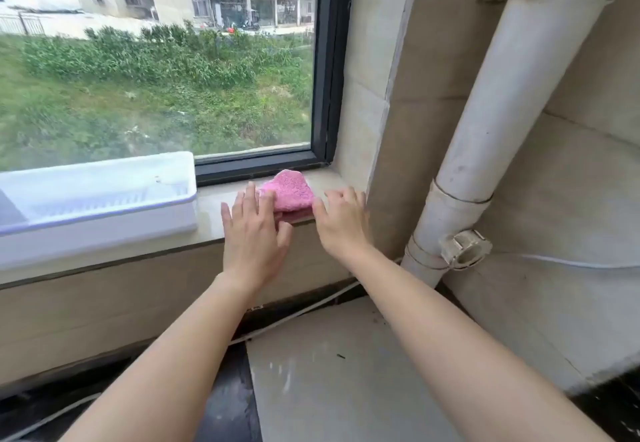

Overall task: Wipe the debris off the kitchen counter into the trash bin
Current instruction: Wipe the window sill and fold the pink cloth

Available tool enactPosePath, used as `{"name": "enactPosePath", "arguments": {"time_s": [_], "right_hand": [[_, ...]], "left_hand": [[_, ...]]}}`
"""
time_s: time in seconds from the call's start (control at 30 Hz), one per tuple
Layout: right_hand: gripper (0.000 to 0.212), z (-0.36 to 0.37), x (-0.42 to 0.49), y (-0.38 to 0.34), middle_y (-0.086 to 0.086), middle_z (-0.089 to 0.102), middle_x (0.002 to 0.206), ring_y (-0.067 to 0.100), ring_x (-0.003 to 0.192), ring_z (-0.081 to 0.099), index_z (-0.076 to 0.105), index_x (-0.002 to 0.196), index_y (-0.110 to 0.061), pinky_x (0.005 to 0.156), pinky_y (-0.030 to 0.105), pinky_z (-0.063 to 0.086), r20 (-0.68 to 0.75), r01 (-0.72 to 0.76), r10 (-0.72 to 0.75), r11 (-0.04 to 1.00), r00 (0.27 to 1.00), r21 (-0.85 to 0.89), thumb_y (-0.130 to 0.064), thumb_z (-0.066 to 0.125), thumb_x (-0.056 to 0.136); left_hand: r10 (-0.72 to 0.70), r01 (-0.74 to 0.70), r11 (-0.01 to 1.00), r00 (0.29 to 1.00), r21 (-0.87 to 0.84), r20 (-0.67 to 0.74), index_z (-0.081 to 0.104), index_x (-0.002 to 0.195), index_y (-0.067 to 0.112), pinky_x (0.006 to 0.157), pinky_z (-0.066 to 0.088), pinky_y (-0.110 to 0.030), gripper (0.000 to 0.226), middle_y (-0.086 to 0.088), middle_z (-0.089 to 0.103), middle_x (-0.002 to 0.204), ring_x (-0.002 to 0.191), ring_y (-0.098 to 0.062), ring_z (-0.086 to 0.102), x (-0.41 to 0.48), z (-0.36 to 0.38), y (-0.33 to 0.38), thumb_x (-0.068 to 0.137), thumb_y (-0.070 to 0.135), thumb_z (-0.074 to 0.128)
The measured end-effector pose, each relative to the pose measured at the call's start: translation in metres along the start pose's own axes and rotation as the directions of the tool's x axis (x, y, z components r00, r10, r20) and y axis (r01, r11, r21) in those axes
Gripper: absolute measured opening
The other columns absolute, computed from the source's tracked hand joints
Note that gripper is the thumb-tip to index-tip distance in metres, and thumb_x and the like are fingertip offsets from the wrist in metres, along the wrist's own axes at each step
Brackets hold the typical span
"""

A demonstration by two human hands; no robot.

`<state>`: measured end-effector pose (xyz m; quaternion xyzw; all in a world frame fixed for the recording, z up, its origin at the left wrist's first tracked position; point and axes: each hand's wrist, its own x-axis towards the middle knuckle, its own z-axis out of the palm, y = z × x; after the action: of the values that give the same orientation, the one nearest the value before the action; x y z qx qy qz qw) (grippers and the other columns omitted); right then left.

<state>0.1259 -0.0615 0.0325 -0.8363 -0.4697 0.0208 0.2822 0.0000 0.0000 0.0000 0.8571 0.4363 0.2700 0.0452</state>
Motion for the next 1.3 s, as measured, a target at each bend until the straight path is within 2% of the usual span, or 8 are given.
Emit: {"name": "enactPosePath", "arguments": {"time_s": [0.17,0.33,0.43,0.57,0.7,0.97,1.13,1.3], "right_hand": [[0.027,0.012,0.015,-0.012,0.010,0.052,0.116,0.027,0.116,0.037,0.065,0.093,-0.013,0.099,0.035,0.032,0.023,-0.172,0.171,0.952,0.985,0.253,-0.039,0.059,0.085],[0.012,-0.007,-0.001,-0.014,0.001,0.054,0.075,0.016,0.071,0.047,0.054,0.077,-0.012,0.065,0.029,0.039,0.068,-0.181,0.176,0.780,0.982,0.599,-0.018,0.064,0.080],[0.007,-0.036,-0.030,-0.002,0.002,0.049,0.069,0.013,0.062,0.043,0.053,0.078,-0.012,0.057,0.026,0.036,0.106,-0.197,0.171,0.704,0.979,0.683,-0.013,0.058,0.082],[0.010,-0.076,-0.089,0.032,0.000,0.051,0.068,0.016,0.067,0.047,0.055,0.071,-0.016,0.063,0.030,0.039,0.195,-0.273,0.191,0.638,0.962,0.720,-0.009,0.058,0.077],[0.017,-0.112,-0.162,0.074,-0.001,0.050,0.065,0.013,0.061,0.044,0.058,0.072,-0.016,0.057,0.025,0.036,0.230,-0.378,0.319,0.552,0.919,0.744,-0.001,0.060,0.080],[0.022,-0.181,-0.350,0.155,0.015,0.067,0.097,0.024,0.087,0.063,0.066,0.103,-0.002,0.080,0.037,0.051,0.304,-0.527,0.524,0.350,0.796,0.775,-0.010,0.068,0.083],[0.023,-0.235,-0.517,0.191,0.015,0.074,0.097,0.028,0.087,0.071,0.067,0.109,-0.004,0.079,0.040,0.059,0.365,-0.630,0.576,0.367,0.732,0.685,-0.013,0.064,0.087],[0.019,-0.285,-0.691,0.206,0.016,0.073,0.102,0.025,0.083,0.071,0.067,0.107,-0.006,0.067,0.031,0.058,0.274,-0.635,0.723,0.285,0.635,0.718,-0.012,0.065,0.089]], "left_hand": [[-0.019,0.017,1.000,0.999,-0.023,-0.051,0.050,0.129,0.012,0.107,-0.030,-0.036,0.061,-0.015,0.043,0.146,0.141,-0.023,0.031,-0.005,0.007,-0.002,0.086,0.040,0.019],[-0.156,0.133,0.940,0.987,-0.315,-0.046,0.056,0.083,0.012,0.115,-0.007,-0.037,0.033,-0.015,0.047,0.141,0.139,-0.023,0.033,0.004,-0.009,0.012,0.089,0.034,0.034],[-0.197,0.157,0.804,0.980,-0.573,-0.008,0.054,0.107,0.009,0.096,0.033,-0.028,0.028,-0.010,0.055,0.126,0.121,-0.023,0.047,-0.008,-0.020,0.034,0.082,0.021,0.058],[-0.154,0.400,0.452,0.915,-0.797,0.372,0.039,0.128,0.020,0.079,0.046,-0.025,0.059,0.007,0.057,0.114,0.099,-0.008,0.057,-0.059,-0.031,0.069,0.075,0.020,0.064],[0.085,0.611,0.221,0.765,-0.760,0.639,0.055,0.090,0.010,0.068,0.039,-0.032,0.031,-0.010,0.054,0.087,0.075,-0.020,0.049,-0.121,-0.037,0.112,0.062,0.020,0.062],[0.357,0.732,0.264,0.531,-0.628,0.768,0.059,0.080,0.000,0.066,0.055,-0.029,0.007,-0.020,0.061,0.071,0.060,-0.028,0.061,-0.270,-0.065,0.215,0.076,0.005,0.061],[0.507,0.738,0.306,0.408,-0.601,0.759,0.062,0.097,0.003,0.067,0.057,-0.030,0.014,-0.014,0.069,0.080,0.068,-0.023,0.068,-0.388,-0.088,0.285,0.087,-0.002,0.054],[0.644,0.712,0.466,0.134,-0.525,0.753,0.064,0.106,0.017,0.077,0.054,-0.031,0.017,-0.005,0.069,0.089,0.075,-0.014,0.066,-0.522,-0.102,0.351,0.092,0.017,0.054]]}}
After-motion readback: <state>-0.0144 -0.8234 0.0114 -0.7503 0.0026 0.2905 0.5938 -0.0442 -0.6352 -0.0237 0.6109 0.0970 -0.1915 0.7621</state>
